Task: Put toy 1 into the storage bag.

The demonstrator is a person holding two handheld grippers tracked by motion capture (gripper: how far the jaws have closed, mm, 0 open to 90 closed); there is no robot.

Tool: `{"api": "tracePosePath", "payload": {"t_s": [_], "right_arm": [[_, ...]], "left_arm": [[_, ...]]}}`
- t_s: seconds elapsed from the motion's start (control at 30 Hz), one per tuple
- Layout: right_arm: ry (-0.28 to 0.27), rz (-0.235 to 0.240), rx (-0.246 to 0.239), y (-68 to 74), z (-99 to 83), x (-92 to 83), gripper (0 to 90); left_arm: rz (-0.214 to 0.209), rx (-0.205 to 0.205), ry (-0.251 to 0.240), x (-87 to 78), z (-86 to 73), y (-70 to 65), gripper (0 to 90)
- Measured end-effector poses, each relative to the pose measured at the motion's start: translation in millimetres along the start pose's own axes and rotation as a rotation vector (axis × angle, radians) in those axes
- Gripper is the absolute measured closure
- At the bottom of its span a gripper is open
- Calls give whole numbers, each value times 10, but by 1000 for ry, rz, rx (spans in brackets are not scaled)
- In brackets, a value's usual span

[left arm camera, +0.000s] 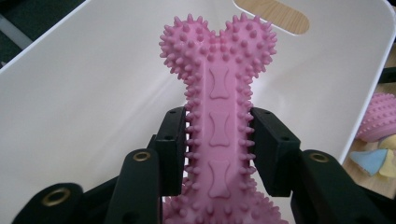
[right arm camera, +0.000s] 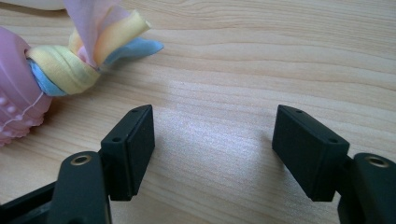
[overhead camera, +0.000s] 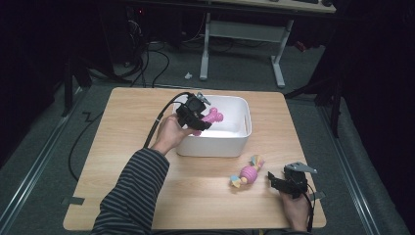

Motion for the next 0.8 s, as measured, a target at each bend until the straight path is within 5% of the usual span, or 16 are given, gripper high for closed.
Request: {"api": "tracePosePath", "payload": {"t_s": [0.6,0.8], "right_arm": [[-2,6,1,-1,0,1,306],[-1,8,2,-3,1,0,306]], "left_arm": [[1,8,78,168,-25,-75,570],[-44,-45,49,126,-9,-39,557]]}}
Point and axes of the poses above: each handheld gripper's, and its own axes: x roughly forward along the jaws, z roughly out of its top, y roughly to its left, the point moved 1 cm from there along x, roughly forward along the jaws, and after that the axes turned 8 degrees about -y, right-handed, at the moved point
